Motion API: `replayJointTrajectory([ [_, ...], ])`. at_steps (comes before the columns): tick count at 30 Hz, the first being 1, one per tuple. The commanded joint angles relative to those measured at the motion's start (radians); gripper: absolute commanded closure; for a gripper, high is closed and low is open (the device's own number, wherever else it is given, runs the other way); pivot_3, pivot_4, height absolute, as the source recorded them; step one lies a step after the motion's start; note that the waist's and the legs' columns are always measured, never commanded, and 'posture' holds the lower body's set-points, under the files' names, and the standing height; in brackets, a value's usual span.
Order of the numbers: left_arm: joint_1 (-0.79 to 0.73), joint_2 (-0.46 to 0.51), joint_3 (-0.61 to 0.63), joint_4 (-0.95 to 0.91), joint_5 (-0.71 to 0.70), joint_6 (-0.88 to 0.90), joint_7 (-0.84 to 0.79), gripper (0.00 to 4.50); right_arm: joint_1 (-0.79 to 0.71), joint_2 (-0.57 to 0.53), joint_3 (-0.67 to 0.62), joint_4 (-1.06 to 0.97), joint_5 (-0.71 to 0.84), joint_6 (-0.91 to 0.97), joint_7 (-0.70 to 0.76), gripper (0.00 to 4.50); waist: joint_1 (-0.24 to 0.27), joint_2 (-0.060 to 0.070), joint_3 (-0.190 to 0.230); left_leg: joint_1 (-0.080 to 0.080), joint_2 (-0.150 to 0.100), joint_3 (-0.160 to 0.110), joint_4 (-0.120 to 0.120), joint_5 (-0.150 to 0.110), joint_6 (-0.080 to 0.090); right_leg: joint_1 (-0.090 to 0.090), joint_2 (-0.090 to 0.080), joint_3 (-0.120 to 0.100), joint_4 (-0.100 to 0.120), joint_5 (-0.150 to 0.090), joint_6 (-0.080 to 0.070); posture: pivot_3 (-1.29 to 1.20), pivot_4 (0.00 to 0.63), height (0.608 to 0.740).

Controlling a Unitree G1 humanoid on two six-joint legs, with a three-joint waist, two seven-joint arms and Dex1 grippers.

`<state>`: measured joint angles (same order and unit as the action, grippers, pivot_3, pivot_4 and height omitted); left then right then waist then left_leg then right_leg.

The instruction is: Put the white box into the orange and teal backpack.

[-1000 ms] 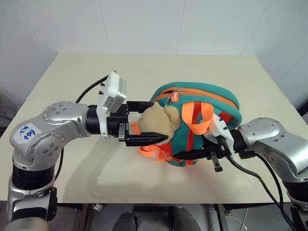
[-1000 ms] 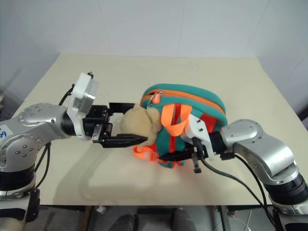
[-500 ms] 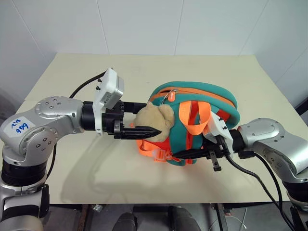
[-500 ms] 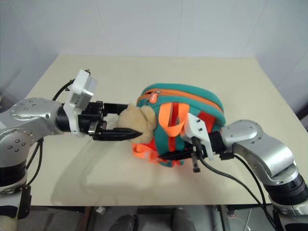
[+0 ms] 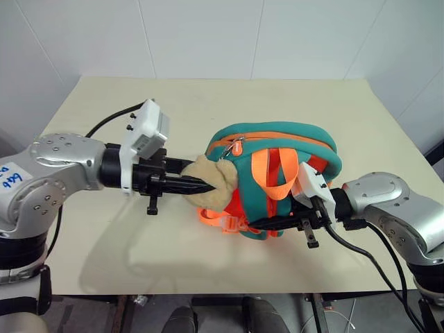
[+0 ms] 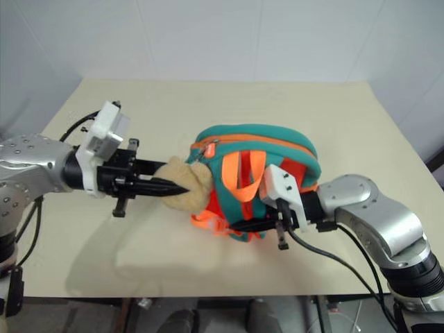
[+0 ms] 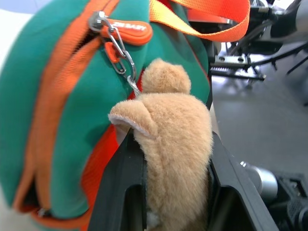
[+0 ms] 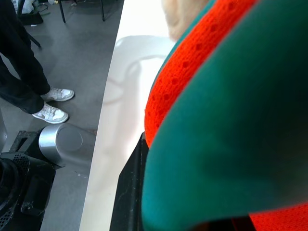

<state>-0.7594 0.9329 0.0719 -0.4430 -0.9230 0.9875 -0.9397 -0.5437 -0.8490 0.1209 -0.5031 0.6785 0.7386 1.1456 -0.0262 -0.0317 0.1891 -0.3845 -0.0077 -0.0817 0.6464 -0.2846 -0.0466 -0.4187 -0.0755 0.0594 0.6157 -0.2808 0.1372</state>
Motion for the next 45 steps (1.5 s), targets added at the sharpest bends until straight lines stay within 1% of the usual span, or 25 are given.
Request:
replayJointTrajectory([
  [1,-0.047,0.058,0.037,0.040,0.048,-0.052,-0.042,3.68,0.001,-0.004,-0.023,-0.024,-0.002,-0.023,-0.001,3.91,-0.001,0.000,0.000,0.000,0.000,0.000,0.000,0.000,0.000,0.000,0.000,0.000,0.000,0.000,0.000,0.00,0.150,0.740],
  [8,-0.063,0.170,0.023,0.144,0.162,-0.152,-0.153,3.68,0.024,-0.018,-0.032,-0.028,-0.001,-0.027,-0.004,3.91,-0.002,0.000,0.000,0.000,0.000,0.000,-0.001,0.000,0.000,0.000,0.001,0.000,-0.002,0.000,0.000,0.00,0.150,0.740],
  [12,-0.055,0.213,-0.005,0.217,0.238,-0.216,-0.220,3.68,0.036,-0.023,-0.036,-0.028,-0.003,-0.028,-0.006,3.91,-0.001,0.001,0.000,0.000,0.000,0.000,-0.001,-0.001,0.001,0.000,0.001,0.000,-0.003,0.000,0.000,0.00,0.150,0.740],
  [15,-0.040,0.232,-0.040,0.305,0.314,-0.279,-0.271,3.68,0.051,-0.025,-0.039,-0.034,-0.007,-0.027,-0.011,3.91,-0.001,0.001,0.000,-0.001,0.000,0.001,-0.001,-0.001,0.002,0.000,0.001,0.000,-0.003,0.000,0.000,0.00,0.150,0.740],
  [21,-0.026,0.229,-0.118,0.461,0.432,-0.380,-0.361,3.68,0.078,-0.025,-0.060,-0.049,0.007,-0.021,-0.028,3.91,-0.001,0.001,0.000,-0.001,0.001,0.001,-0.001,-0.002,0.003,0.000,0.002,0.000,-0.002,0.000,0.000,0.00,0.150,0.740],
  [29,-0.060,0.172,-0.232,0.671,0.586,-0.515,-0.444,3.68,0.092,-0.021,-0.074,-0.054,0.022,-0.018,-0.046,3.91,0.000,0.001,0.000,-0.001,0.001,0.001,0.000,-0.002,0.004,0.000,0.002,0.000,-0.002,0.000,0.000,0.00,0.150,0.740],
  [34,-0.128,0.088,-0.295,0.780,0.665,-0.591,-0.493,3.68,0.089,-0.021,-0.073,-0.050,0.018,-0.022,-0.045,3.91,0.001,0.001,0.000,-0.001,0.001,0.001,0.001,-0.002,0.004,0.000,0.002,0.000,0.000,0.000,0.000,0.00,0.150,0.740],
  [39,-0.170,0.019,-0.333,0.860,0.730,-0.655,-0.528,3.68,0.090,-0.021,-0.074,-0.050,0.016,-0.022,-0.047,3.91,-0.002,0.001,0.000,-0.001,0.001,0.001,0.001,-0.003,0.005,0.000,0.002,0.000,0.003,0.000,0.000,0.00,0.150,0.740],
  [45,-0.235,-0.097,-0.383,0.991,0.811,-0.733,-0.557,3.68,0.087,-0.016,-0.070,-0.051,0.015,-0.020,-0.053,3.91,0.001,0.001,0.000,-0.001,0.001,0.001,0.002,-0.003,0.005,0.000,0.002,0.000,0.004,0.000,0.000,0.00,0.150,0.740],
])
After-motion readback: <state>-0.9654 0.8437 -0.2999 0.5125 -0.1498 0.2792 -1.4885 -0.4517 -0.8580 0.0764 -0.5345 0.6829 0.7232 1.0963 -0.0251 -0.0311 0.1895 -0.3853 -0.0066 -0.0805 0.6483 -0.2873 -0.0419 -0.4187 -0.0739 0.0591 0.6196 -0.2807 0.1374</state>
